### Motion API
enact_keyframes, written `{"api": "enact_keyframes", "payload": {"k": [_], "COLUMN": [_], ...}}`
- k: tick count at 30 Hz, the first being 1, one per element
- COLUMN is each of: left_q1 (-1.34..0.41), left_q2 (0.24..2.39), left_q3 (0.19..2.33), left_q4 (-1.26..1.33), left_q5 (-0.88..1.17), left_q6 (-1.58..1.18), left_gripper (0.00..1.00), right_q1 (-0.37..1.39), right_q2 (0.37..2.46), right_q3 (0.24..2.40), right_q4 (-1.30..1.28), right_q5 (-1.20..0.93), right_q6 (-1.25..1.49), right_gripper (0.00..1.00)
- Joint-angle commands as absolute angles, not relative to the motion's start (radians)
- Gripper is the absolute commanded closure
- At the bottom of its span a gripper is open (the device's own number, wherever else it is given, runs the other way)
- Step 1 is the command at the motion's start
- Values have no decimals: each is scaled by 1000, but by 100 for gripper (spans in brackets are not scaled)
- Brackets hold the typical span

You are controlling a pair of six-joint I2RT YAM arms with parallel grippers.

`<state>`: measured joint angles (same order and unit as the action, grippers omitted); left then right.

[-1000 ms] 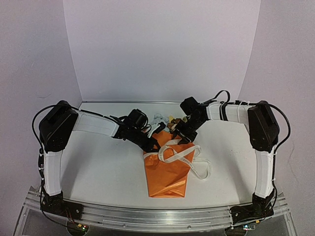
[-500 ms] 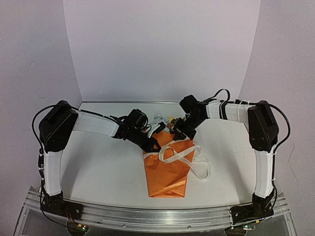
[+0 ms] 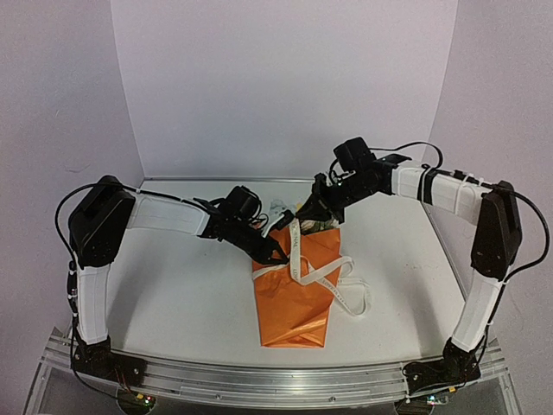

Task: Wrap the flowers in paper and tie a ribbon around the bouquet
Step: Cross the ribbon over the folded bouquet.

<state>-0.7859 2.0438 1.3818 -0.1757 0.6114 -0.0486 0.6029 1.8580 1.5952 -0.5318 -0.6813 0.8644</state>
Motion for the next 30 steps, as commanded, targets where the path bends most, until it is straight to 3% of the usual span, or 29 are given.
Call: {"api": "enact_keyframes", "payload": {"k": [1, 10, 22, 30], "left_q1": [-769, -736, -723, -717], "left_q2": [2046, 2041, 2049, 2043], "left_q3": [1428, 1443, 1467, 1472], "left_q4": [-198, -196, -214, -230], "left_q5": [668, 710, 709, 696], "left_q6": [-40, -71, -69, -58], "left_gripper": [100, 100, 100, 100], "right_q1": [601, 604, 618, 620], "right_q2": [1816, 1787, 1789, 1839], "right_q3": [1514, 1282, 1107, 1107], "right_q4": [-347, -20, 30, 18], "right_q5": [-942, -1106, -1168, -1178], "right_q6": [904, 1092, 1084, 1091], "right_gripper": [100, 100, 100, 100]}}
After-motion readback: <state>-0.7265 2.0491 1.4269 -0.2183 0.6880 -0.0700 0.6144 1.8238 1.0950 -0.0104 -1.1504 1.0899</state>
